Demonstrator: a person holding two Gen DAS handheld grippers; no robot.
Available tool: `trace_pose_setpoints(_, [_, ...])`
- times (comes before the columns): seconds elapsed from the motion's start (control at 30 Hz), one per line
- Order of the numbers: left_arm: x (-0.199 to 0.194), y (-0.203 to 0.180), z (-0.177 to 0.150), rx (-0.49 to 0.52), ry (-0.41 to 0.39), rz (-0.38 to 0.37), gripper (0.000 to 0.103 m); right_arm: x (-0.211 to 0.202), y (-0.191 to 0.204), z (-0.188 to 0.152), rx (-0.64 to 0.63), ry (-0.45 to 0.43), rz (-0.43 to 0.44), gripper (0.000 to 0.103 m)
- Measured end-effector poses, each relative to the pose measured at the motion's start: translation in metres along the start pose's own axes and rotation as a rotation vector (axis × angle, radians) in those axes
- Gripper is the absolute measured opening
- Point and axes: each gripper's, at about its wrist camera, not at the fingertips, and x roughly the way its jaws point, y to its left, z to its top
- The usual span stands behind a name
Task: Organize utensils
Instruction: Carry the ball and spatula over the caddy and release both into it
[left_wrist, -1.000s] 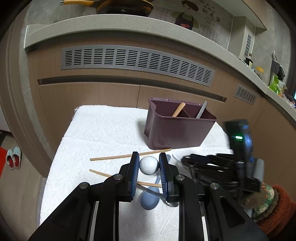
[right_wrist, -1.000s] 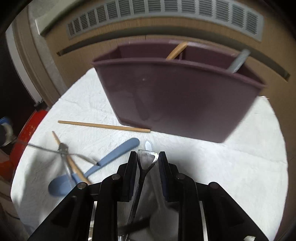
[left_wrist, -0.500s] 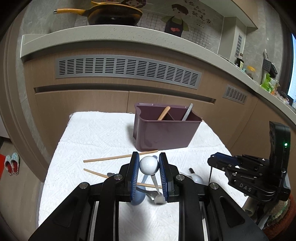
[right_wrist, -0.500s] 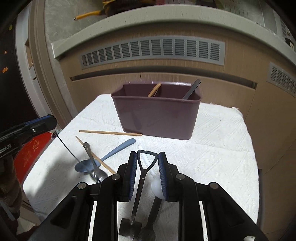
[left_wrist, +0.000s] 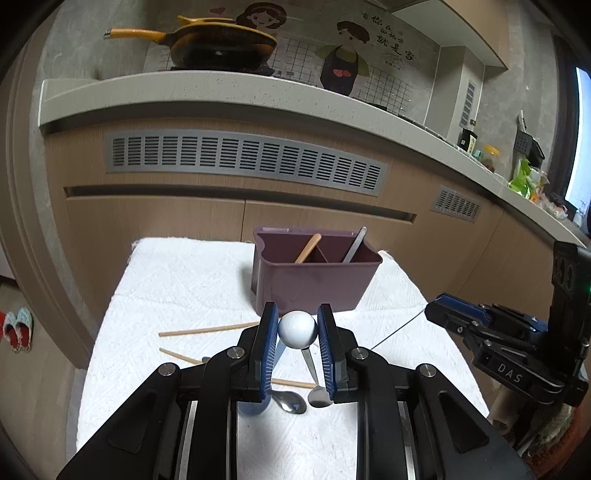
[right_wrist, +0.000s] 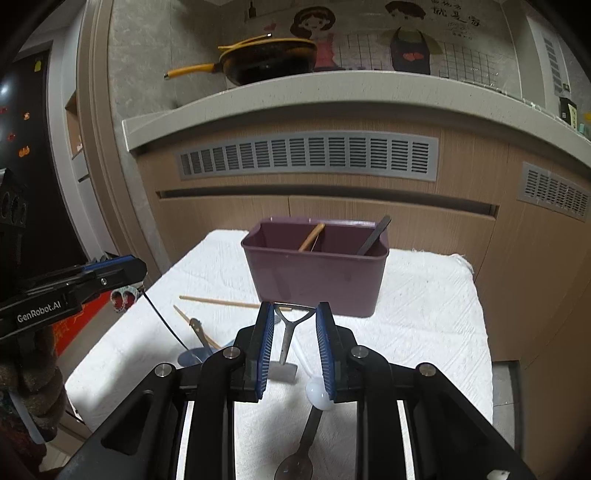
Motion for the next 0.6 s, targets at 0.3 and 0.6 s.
trace_pose_setpoints(0.3, [-0.011,-0.019,0.059,0.082,-0.089,-0.016,0.022,-0.028,-0.001,0.049,-0.057,-0.122,-0.030,0.020])
trace_pose_setpoints(0.6, [0.009,-0.033,0.159,0.179,-0.215,-0.010,0.022,-0.056,-0.009,0.146,-0.178,-0.347,-0.096,0.020])
